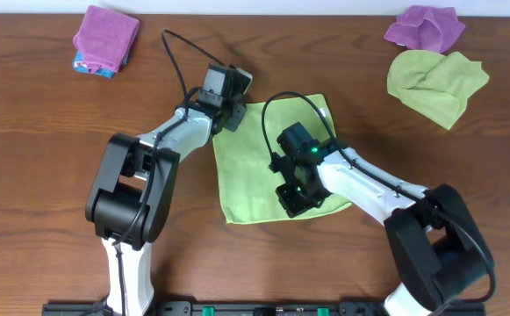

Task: Fold the cloth
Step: 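Release the cloth and lower both grippers to its bottom corners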

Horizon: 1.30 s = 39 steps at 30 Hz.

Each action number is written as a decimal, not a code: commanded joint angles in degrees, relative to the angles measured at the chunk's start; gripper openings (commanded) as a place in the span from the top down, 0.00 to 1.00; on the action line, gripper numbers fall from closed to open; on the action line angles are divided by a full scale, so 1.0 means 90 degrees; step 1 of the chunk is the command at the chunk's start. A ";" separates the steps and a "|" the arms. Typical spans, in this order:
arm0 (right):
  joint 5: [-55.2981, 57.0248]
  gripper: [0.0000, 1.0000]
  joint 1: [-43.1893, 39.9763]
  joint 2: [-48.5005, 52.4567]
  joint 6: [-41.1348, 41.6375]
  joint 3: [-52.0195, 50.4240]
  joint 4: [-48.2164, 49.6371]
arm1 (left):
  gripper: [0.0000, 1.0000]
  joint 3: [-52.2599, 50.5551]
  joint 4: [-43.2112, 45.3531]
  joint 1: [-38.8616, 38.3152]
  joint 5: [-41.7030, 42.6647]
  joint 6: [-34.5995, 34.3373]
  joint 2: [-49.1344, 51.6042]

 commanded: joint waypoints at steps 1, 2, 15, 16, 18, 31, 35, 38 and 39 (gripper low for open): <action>-0.0066 0.98 0.0061 -0.0080 0.0085 -0.0034 -0.0104 | 0.94 0.0175 0.0204 0.0049 -0.0119 0.0187 0.0107; -0.0066 0.99 0.0061 -0.0080 0.0085 -0.0034 -0.0136 | 0.94 0.0180 0.0257 0.0049 -0.0121 0.0189 0.0107; 0.0588 0.98 -0.0250 -0.0760 0.0396 0.0430 -0.0233 | 0.94 0.0891 -0.1795 0.0318 -0.0168 -0.1387 -0.0826; 0.0595 0.99 -0.0384 -0.0940 0.0393 0.0430 -0.0233 | 0.94 0.0901 -0.2008 0.0430 0.0036 -0.1520 -0.1013; 0.0556 0.98 -0.0748 -0.1314 0.0393 0.0430 -0.0236 | 0.94 0.0901 -0.2436 0.0702 0.0663 -0.1596 -0.1396; -0.1137 0.94 -0.2793 -0.2040 0.0017 0.0253 -0.0617 | 0.94 -0.1010 -0.4221 0.1620 0.2552 -0.2268 -0.3774; -0.1923 0.85 -0.3320 -0.2040 -0.0117 -0.0092 -0.0658 | 0.94 -0.2426 -0.3577 0.1617 0.3429 -0.2909 -0.4597; -0.2259 0.78 -0.3672 -0.2040 -0.0158 -0.0488 -0.0610 | 0.94 -0.3359 -0.2946 0.1600 0.3922 -0.3463 -0.5000; -0.2285 0.71 -0.3762 -0.2040 -0.0160 -0.0624 -0.0590 | 0.94 -0.3679 -0.2705 0.1559 0.4010 -0.3677 -0.5085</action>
